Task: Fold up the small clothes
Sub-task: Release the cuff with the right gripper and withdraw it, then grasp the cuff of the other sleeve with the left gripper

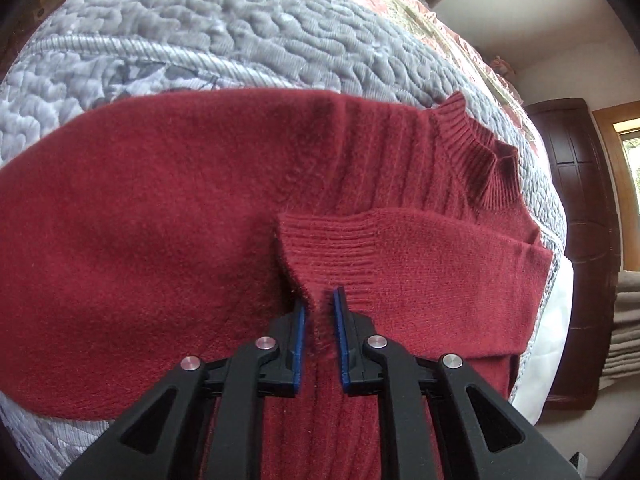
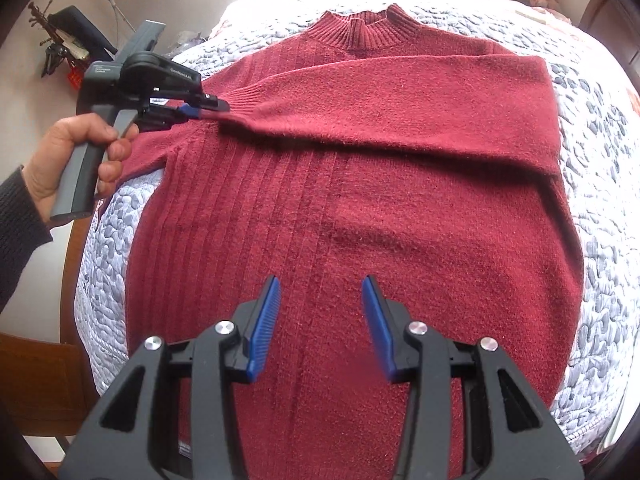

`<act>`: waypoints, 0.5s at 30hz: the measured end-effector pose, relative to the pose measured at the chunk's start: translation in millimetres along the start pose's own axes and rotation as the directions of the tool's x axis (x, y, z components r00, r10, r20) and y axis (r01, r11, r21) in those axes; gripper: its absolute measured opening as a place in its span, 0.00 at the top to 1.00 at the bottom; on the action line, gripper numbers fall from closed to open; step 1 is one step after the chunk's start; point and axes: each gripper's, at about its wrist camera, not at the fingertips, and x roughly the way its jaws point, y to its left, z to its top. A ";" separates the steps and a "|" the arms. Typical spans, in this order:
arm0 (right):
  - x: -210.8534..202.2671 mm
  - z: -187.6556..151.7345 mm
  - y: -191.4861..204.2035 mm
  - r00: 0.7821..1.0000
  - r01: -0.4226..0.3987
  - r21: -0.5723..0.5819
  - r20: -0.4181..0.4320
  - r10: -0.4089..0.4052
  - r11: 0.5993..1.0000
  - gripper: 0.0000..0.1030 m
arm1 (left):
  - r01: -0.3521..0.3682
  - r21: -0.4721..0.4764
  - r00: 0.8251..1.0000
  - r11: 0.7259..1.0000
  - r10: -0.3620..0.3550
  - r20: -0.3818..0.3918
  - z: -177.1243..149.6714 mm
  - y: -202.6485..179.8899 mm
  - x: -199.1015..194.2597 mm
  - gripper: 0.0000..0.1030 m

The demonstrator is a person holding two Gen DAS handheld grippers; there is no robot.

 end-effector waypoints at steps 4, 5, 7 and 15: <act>-6.6 5.1 -9.7 0.999 0.019 0.005 0.032 -0.019 1.000 0.59 | -0.042 0.001 0.997 0.999 0.042 0.063 -8.0 -1.6 -21.7 0.52; -9.1 8.9 -17.1 0.998 0.032 0.014 0.054 -0.033 0.999 0.59 | -0.050 -0.002 0.994 0.999 0.050 0.098 -11.5 -4.0 -31.5 0.49; -13.8 21.1 -40.7 0.988 0.096 0.046 0.117 -0.101 0.994 0.61 | -0.038 -0.004 0.985 0.999 0.038 0.166 -19.8 -12.8 -49.3 0.43; 22.2 91.0 -152.0 0.949 0.224 0.212 0.175 -0.262 0.951 0.60 | 0.093 0.044 0.989 0.995 -0.097 0.108 -30.6 -43.7 -9.5 0.29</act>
